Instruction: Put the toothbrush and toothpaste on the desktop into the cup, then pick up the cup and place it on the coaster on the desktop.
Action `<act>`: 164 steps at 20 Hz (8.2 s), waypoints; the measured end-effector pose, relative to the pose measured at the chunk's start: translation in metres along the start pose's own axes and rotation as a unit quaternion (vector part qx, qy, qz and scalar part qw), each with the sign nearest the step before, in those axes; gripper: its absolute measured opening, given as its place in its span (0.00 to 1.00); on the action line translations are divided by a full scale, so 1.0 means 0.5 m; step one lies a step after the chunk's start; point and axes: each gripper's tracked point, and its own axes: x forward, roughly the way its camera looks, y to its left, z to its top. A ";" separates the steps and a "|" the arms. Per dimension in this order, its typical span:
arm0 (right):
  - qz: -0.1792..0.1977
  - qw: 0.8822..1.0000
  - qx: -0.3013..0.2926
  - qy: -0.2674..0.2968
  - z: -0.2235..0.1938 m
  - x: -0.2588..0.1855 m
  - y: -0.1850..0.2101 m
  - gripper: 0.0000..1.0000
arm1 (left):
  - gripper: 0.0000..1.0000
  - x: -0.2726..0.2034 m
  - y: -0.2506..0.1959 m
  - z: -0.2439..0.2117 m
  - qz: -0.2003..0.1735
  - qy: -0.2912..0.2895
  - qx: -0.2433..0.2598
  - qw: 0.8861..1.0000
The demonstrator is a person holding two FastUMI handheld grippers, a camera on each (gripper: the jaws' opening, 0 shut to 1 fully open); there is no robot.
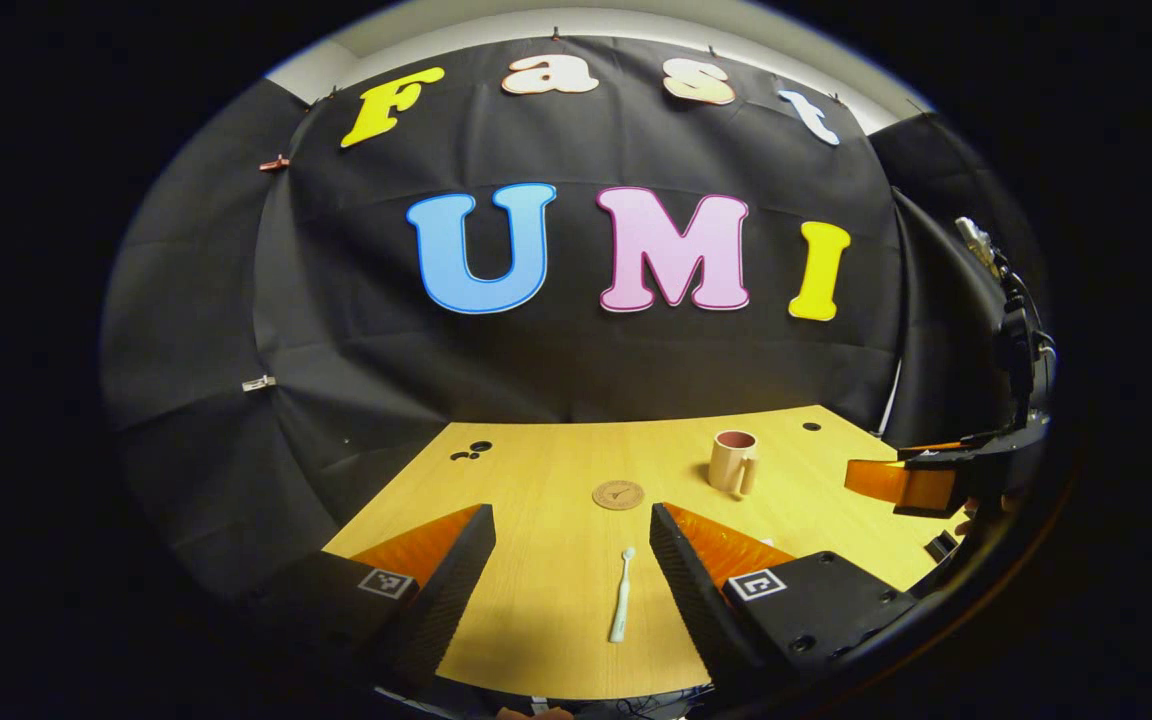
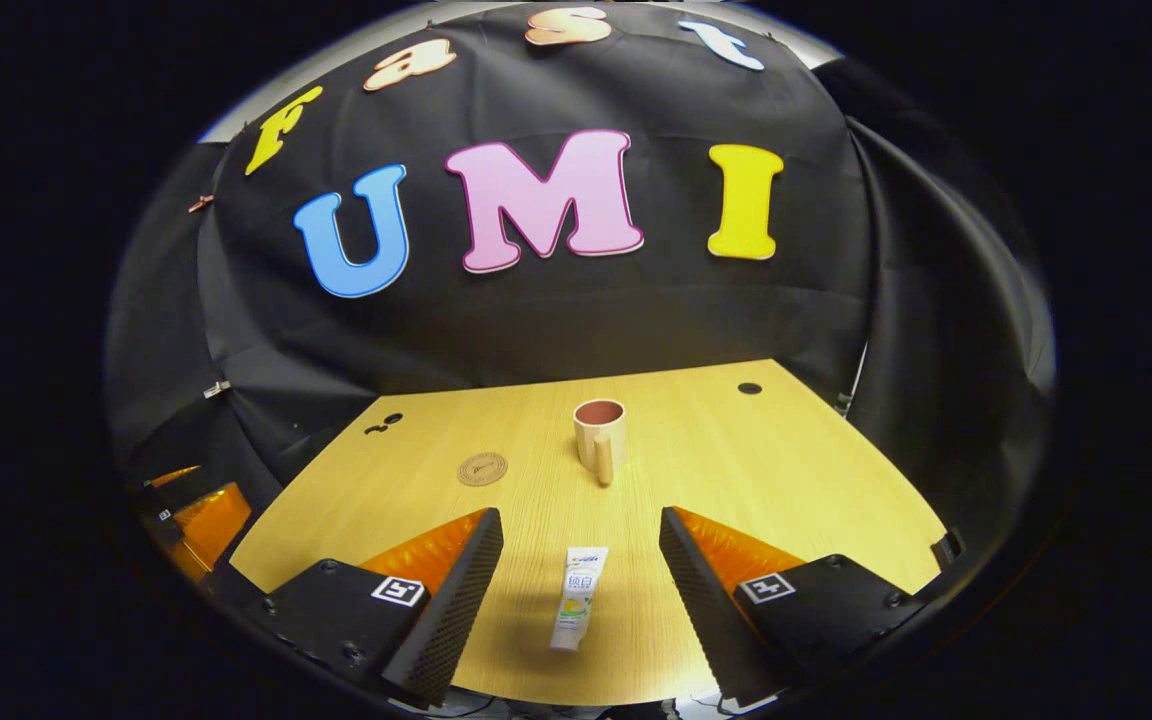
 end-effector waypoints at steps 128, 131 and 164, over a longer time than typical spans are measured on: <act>0.163 0.986 -0.026 -0.026 0.264 0.501 -0.009 0.14 | 0.06 0.338 -0.199 -0.168 -0.110 0.249 -0.075 0.959; 0.152 0.987 -0.025 -0.047 0.266 0.559 -0.008 0.14 | 0.06 0.346 -0.184 -0.169 -0.088 0.249 -0.095 0.960; 0.174 0.984 -0.035 -0.010 0.122 0.648 -0.077 0.98 | 0.06 0.419 -0.333 -0.061 -0.113 0.158 -0.137 0.971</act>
